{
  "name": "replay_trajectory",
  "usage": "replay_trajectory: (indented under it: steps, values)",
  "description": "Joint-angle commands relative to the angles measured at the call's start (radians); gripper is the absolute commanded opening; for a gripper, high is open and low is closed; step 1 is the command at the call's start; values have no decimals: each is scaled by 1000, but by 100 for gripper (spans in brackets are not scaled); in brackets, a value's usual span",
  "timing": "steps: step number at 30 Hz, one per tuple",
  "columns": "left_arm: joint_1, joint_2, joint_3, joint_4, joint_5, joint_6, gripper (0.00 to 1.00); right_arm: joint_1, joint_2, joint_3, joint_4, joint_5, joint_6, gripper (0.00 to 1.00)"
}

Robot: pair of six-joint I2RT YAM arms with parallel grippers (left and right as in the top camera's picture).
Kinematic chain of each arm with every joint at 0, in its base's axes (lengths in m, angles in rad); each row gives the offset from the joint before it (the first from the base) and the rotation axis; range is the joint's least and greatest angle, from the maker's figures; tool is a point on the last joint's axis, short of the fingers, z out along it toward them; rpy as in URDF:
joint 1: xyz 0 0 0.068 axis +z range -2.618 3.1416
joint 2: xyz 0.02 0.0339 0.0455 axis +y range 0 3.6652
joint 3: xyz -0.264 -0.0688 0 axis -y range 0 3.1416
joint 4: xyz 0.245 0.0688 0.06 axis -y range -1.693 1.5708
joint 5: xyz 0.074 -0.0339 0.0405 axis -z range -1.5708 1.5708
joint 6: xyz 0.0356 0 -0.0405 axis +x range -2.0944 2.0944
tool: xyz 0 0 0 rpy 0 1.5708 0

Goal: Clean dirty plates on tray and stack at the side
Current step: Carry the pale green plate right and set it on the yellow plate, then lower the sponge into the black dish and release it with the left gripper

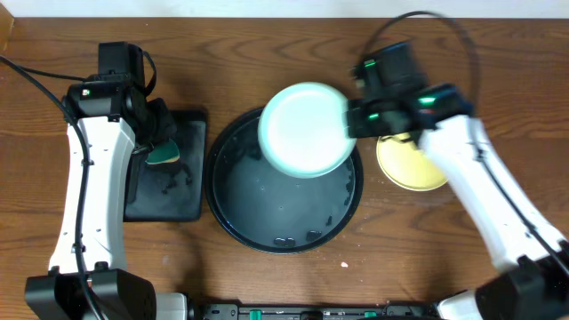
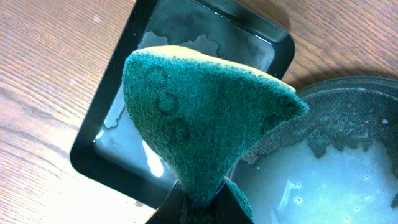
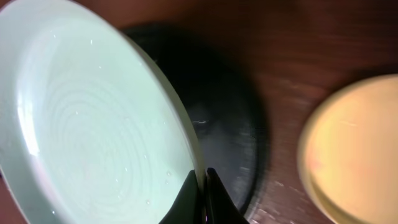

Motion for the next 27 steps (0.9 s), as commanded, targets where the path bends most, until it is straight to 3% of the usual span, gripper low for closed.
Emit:
replay_trajectory:
  steps: [1,6,14,24,27]
  values:
    - [6,3,-6,-5,-5,9,7,-109,-31,6,-49,39,-5,1]
    - [6,3,-14,-5,-5,10,7,-258,-31,-49,-84,153,-6,1]
    - [6,3,-19,-6,-5,10,7,-463,-31,-250,35,165,-6,1]
    - [6,3,-20,-19,-5,10,7,-546,-29,-460,230,185,-10,1]
    - [6,5,-21,-21,-6,10,7,-546,-28,-490,262,187,-13,20]
